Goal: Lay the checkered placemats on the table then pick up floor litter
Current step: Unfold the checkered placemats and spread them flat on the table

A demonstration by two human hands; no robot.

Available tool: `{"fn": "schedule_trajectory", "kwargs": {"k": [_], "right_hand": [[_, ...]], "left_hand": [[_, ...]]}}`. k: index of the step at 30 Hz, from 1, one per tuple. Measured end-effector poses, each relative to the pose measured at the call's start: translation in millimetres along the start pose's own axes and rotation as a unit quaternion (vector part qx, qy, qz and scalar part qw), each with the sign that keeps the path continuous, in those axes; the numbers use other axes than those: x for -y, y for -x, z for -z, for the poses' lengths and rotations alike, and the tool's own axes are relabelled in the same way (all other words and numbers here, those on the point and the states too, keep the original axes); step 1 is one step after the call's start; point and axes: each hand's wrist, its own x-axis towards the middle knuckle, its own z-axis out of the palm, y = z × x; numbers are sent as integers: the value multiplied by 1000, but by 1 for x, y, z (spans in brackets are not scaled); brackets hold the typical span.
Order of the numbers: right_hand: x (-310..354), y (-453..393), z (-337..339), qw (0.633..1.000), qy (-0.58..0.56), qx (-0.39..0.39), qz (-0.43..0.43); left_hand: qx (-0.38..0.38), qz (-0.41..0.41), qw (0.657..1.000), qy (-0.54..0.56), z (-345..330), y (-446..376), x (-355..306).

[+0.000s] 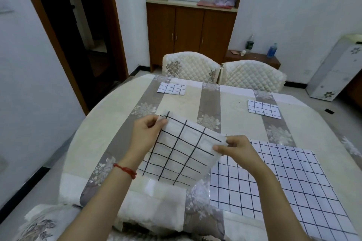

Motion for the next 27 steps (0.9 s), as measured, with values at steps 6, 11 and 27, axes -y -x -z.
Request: {"fn": "schedule_trajectory", "kwargs": {"k": [6,11,27], "right_hand": [[8,-9,-15,995,-79,-57,10],[15,-16,-36,992,-98,-70,30],[19,-13,-45,990,-125,-47,38]], "left_hand": [[-101,80,990,-63,-1,0,14],[-1,75,993,-86,-25,29,10],[4,130,991,38,-17,26,19]]}}
